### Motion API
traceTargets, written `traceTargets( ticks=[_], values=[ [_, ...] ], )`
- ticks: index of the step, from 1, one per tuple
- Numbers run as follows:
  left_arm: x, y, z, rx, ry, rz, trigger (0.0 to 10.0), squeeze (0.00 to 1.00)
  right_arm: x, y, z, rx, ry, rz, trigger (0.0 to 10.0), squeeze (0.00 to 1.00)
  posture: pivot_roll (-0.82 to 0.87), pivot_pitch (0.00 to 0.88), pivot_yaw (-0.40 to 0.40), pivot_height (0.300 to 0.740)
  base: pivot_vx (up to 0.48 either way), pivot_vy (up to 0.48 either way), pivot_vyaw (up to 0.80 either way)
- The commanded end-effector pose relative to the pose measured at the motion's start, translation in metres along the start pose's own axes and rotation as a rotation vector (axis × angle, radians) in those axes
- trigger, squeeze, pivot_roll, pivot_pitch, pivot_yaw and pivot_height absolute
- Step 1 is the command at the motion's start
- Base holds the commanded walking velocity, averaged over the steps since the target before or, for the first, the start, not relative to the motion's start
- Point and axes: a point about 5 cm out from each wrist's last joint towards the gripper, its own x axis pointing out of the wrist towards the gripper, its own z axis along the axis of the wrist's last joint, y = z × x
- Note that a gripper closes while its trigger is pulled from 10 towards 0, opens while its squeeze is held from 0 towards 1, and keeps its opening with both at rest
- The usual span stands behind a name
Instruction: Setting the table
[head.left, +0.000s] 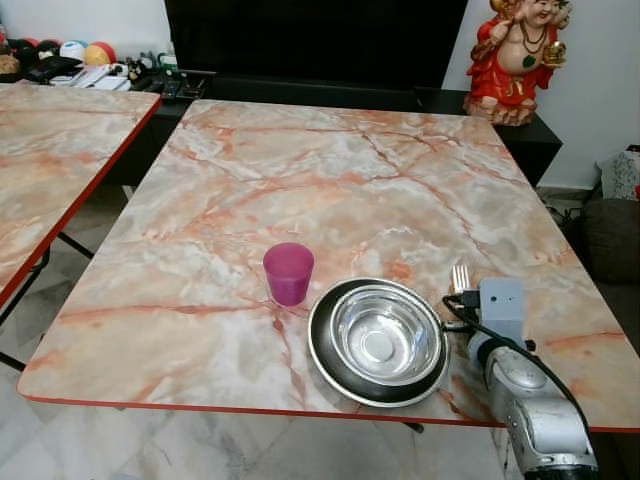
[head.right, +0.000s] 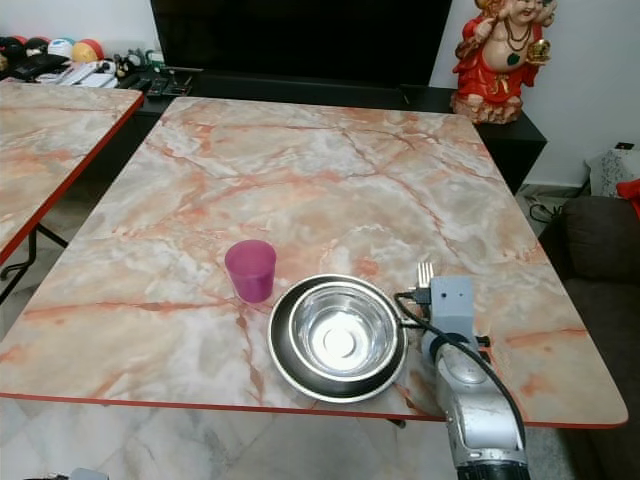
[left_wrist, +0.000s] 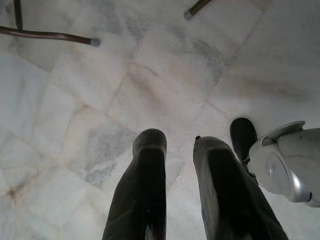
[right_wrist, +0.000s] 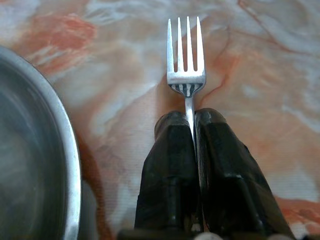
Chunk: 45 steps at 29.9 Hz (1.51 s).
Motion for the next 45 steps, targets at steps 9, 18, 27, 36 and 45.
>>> traceTargets(
  ticks=[9,18,27,36,45],
  values=[
    [-0.004,-0.005,-0.013,0.021,0.046,-0.021,10.0,0.0,0.004,0.002,-0.006,0.016,-0.006,0.022,10.0,0.0,0.06,0.162,-0.026,0.74,0.0,0.0,0.0],
    [-0.004,-0.007,-0.011,0.019,0.039,-0.024,10.0,0.0,0.006,0.005,-0.004,0.026,-0.04,0.02,10.0,0.0,0.06,0.168,-0.027,0.74,0.0,0.0,0.0],
    [-0.004,-0.004,-0.013,0.021,0.047,-0.012,10.0,0.0,0.005,0.002,0.016,0.051,-0.148,0.004,10.0,0.0,0.06,0.172,-0.024,0.74,0.0,0.0,0.0],
    [-0.004,-0.003,-0.013,0.022,0.048,-0.009,10.0,0.0,0.005,0.001,0.023,0.054,-0.178,0.004,10.0,0.0,0.06,0.172,-0.029,0.74,0.0,0.0,0.0],
    [-0.004,-0.004,-0.013,0.017,0.048,-0.005,10.0,0.0,0.002,-0.011,0.041,0.128,-0.256,-0.003,10.0,0.0,0.06,0.176,-0.033,0.74,0.0,0.0,0.0]
  ],
)
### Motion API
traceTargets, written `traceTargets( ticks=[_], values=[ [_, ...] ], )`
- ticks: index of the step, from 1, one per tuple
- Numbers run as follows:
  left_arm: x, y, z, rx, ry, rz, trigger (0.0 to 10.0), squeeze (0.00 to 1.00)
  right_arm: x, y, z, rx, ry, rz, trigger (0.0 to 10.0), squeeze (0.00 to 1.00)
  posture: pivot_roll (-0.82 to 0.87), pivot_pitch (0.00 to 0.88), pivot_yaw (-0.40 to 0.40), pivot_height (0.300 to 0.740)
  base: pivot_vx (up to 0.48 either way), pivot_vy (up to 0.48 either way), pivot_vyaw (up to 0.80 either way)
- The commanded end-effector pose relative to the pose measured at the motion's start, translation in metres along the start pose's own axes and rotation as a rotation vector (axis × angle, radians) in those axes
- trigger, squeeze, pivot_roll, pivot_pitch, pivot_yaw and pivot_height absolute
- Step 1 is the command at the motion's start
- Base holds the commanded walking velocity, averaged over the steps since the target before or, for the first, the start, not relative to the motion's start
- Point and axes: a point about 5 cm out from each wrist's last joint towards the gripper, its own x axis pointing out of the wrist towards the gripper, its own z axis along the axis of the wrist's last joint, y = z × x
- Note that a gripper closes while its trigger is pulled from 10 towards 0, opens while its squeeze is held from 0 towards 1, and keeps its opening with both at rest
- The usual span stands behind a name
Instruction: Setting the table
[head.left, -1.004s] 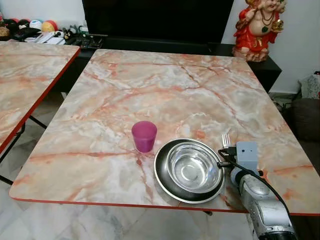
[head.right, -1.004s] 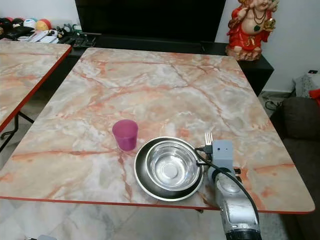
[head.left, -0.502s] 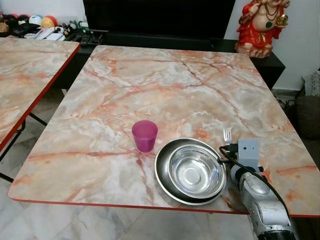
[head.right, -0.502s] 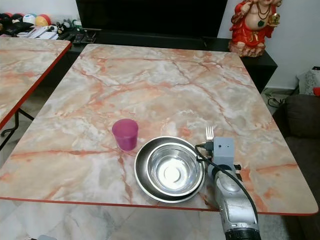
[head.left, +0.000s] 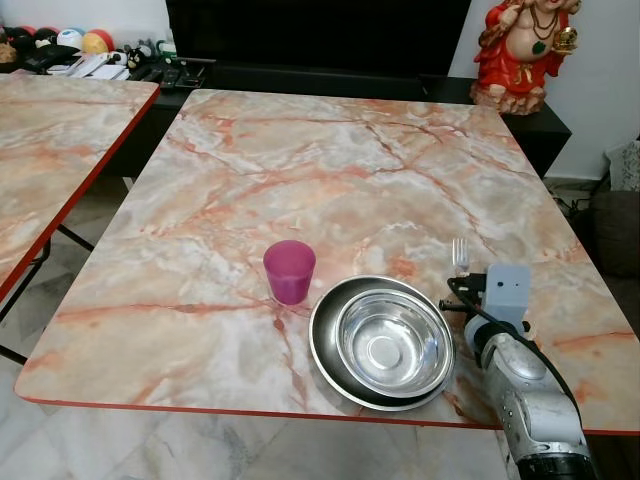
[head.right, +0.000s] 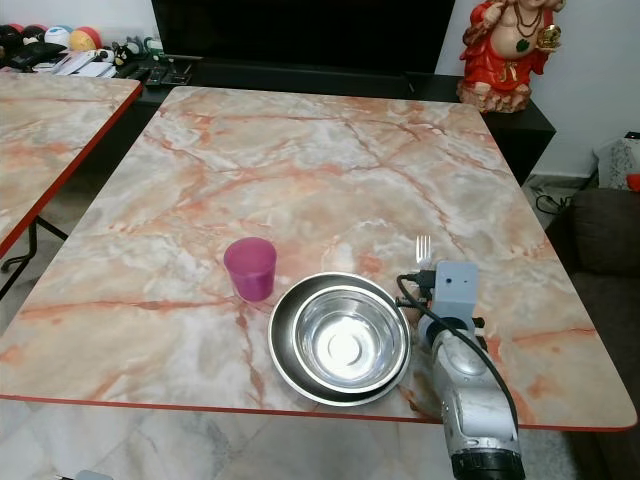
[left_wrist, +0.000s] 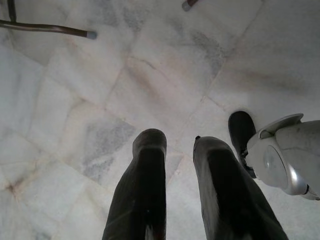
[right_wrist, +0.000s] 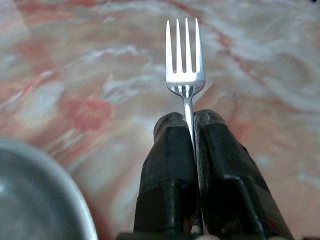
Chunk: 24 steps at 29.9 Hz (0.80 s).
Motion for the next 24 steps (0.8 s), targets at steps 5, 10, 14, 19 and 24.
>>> traceTargets(
  ticks=[5,10,14,19,24],
  values=[
    [-0.004,-0.001,-0.013,0.019,0.05,-0.004,10.0,0.0,0.001,-0.023,0.017,-0.017,-0.049,-0.059,10.0,0.0,0.06,0.176,-0.035,0.74,0.0,0.0,0.0],
    [-0.004,-0.001,-0.012,0.018,0.049,-0.007,10.0,0.0,0.001,-0.033,0.01,-0.045,0.012,-0.053,10.0,0.0,0.06,0.177,-0.035,0.74,0.0,0.0,0.0],
    [-0.004,-0.001,-0.013,0.016,0.05,-0.008,10.0,0.0,0.001,-0.032,0.002,-0.026,0.068,-0.011,10.0,0.0,0.06,0.177,-0.033,0.74,0.0,0.0,0.0],
    [-0.004,-0.001,-0.013,0.015,0.051,-0.008,10.0,0.0,0.002,-0.024,-0.013,0.038,0.14,0.08,10.0,0.0,0.07,0.178,-0.033,0.74,0.0,0.0,0.0],
    [-0.004,0.001,-0.013,0.013,0.051,-0.003,10.0,0.0,0.003,-0.022,-0.013,0.09,0.136,0.086,10.0,0.0,0.07,0.179,-0.031,0.74,0.0,0.0,0.0]
  ],
)
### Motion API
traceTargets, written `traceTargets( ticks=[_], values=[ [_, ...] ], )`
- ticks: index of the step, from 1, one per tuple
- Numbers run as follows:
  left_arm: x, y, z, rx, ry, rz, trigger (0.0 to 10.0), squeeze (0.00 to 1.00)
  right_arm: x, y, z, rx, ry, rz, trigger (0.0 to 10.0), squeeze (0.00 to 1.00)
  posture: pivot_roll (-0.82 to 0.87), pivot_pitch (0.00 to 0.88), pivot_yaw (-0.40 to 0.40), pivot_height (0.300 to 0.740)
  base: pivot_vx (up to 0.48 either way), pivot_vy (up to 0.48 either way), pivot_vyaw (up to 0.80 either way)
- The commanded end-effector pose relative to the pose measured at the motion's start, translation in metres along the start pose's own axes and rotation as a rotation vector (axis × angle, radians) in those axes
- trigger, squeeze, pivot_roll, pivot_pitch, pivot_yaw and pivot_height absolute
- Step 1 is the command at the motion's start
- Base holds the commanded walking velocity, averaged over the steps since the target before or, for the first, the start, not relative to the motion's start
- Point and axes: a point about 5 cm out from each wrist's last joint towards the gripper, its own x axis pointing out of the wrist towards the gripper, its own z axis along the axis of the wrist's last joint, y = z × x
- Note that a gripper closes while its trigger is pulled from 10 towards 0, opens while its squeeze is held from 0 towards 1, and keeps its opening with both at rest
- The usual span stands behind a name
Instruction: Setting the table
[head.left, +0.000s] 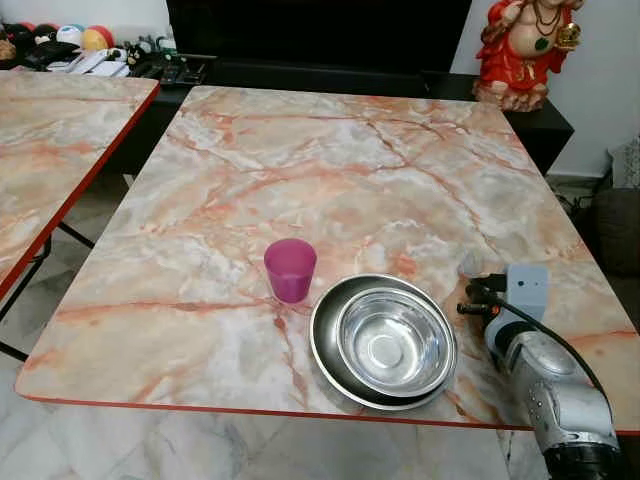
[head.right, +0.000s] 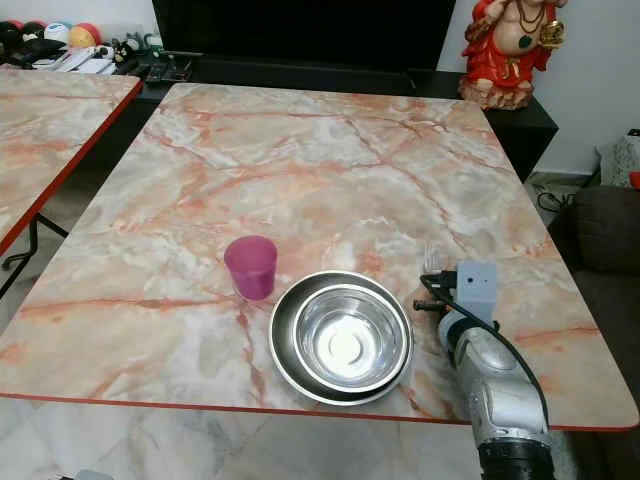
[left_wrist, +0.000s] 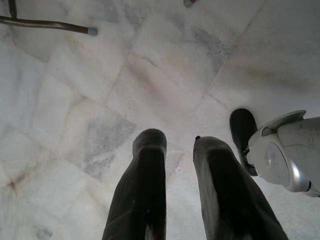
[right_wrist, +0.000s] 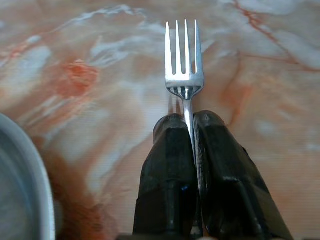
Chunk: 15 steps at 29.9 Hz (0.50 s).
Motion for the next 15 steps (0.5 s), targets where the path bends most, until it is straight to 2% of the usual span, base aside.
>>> traceTargets(
  ticks=[1,15],
  values=[
    [-0.004,0.001,-0.012,0.014,0.048,-0.005,10.0,0.0,-0.001,-0.003,-0.002,0.031,0.013,0.002,10.0,0.0,0.07,0.179,-0.03,0.74,0.0,0.0,0.0],
    [-0.003,0.002,-0.01,0.013,0.04,-0.004,10.0,0.0,-0.003,0.004,-0.016,0.004,0.08,0.021,10.0,0.0,0.07,0.175,-0.032,0.74,0.0,0.0,0.0]
  ],
)
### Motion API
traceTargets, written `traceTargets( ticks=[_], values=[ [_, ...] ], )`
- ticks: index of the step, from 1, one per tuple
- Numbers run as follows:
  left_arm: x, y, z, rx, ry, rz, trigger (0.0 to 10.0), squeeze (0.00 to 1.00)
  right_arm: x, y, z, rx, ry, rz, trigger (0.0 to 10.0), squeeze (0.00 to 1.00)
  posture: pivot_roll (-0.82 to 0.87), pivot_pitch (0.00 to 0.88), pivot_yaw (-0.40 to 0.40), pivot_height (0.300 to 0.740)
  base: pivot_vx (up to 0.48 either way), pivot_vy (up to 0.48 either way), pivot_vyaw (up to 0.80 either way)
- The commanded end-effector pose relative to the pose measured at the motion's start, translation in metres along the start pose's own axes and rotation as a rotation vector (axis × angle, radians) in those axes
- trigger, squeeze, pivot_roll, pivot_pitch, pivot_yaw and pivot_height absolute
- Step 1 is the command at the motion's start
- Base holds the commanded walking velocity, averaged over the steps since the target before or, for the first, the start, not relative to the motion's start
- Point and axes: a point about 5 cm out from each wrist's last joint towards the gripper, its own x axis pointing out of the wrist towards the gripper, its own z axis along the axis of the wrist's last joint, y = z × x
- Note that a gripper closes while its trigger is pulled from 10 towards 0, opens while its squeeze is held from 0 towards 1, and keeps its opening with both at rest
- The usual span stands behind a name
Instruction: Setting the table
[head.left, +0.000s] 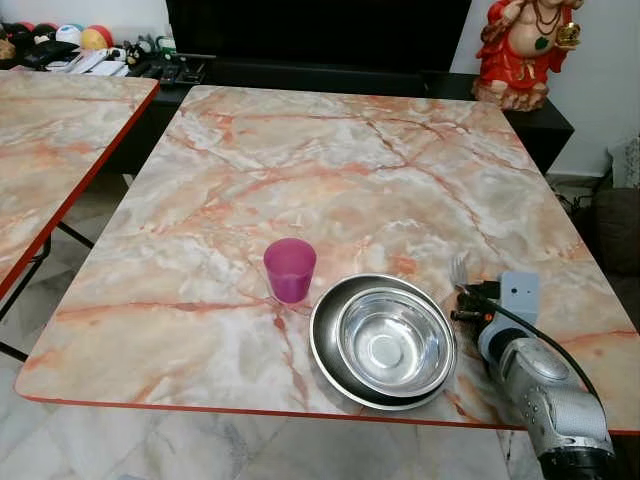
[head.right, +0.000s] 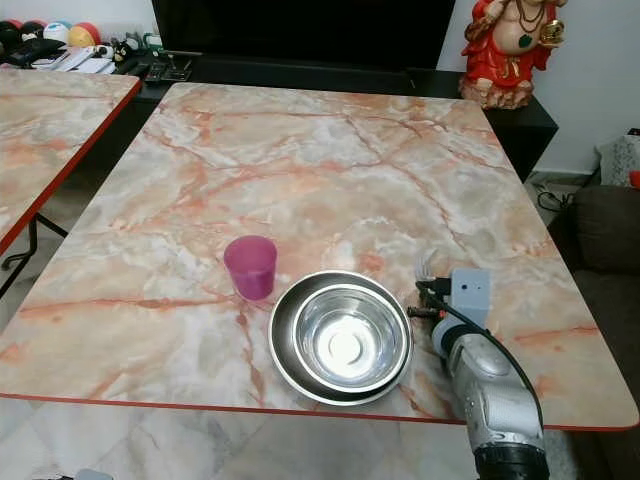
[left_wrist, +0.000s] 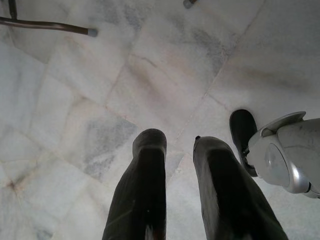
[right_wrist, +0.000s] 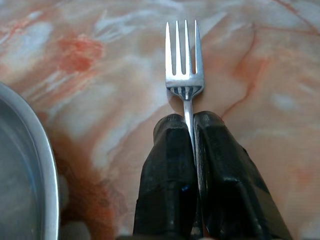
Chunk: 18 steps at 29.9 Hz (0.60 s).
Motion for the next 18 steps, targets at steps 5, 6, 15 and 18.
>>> traceTargets(
  ticks=[5,6,15,18],
  values=[
    [-0.003,0.0,-0.01,0.01,0.041,-0.005,10.0,0.0,-0.002,0.006,-0.009,-0.007,0.039,0.0,10.0,0.0,0.07,0.178,-0.033,0.74,0.0,0.0,0.0],
    [-0.003,0.0,-0.01,0.01,0.04,-0.005,10.0,0.0,-0.002,0.006,-0.01,-0.007,0.042,-0.002,10.0,0.0,0.07,0.178,-0.034,0.74,0.0,0.0,0.0],
    [-0.004,0.0,-0.011,0.011,0.042,-0.005,10.0,0.0,-0.004,0.01,-0.013,0.004,0.048,-0.019,10.0,0.0,0.07,0.177,-0.035,0.74,0.0,0.0,0.0],
    [-0.004,0.0,-0.011,0.012,0.041,-0.006,10.0,0.0,-0.003,0.011,-0.014,0.003,0.051,-0.021,10.0,0.24,0.07,0.175,-0.034,0.74,0.0,0.0,0.0]
  ],
)
